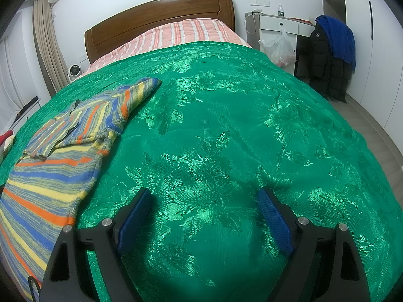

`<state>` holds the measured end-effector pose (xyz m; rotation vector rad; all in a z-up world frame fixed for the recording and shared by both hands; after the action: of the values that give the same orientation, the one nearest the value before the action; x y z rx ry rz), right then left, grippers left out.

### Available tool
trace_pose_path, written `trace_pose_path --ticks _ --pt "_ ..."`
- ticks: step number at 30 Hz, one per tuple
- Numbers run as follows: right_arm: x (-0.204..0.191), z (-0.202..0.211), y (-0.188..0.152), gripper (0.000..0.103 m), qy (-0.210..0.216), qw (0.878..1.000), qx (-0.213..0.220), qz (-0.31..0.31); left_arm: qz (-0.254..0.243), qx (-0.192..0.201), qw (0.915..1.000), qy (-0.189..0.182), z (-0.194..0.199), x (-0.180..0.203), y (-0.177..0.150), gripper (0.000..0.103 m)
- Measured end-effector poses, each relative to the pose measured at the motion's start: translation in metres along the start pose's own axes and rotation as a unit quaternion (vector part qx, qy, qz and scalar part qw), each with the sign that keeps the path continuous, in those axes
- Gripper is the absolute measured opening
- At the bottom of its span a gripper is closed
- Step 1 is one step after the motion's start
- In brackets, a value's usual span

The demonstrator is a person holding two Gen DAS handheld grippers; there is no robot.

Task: Fold small clothes

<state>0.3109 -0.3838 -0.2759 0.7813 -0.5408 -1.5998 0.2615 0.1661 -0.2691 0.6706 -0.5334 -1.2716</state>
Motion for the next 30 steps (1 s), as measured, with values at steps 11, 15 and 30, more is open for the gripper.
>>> trace_pose_path --ticks 11,15,30 --pt "0.0 0.0 0.0 0.086 0.001 1.0 0.0 0.0 -0.001 0.001 1.0 0.0 0.0 0.0 0.0 0.103" --pt "0.0 0.0 0.0 0.086 0.001 1.0 0.0 0.0 -0.001 0.001 1.0 0.0 0.0 0.0 0.0 0.103" --pt "-0.006 0.002 0.003 0.087 -0.016 0.998 -0.055 0.026 0.024 -0.056 0.9956 -0.071 0.025 -0.005 -0.004 0.101"
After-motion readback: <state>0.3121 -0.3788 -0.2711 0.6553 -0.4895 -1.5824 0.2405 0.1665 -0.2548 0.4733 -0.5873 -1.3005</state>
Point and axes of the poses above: each gripper's, at about its wrist camera, not at the fingertips, and z roughly against the way its jaws point, x to its right, y to its top, the point moved 10 cm from there along -z, roughly the way its jaws point
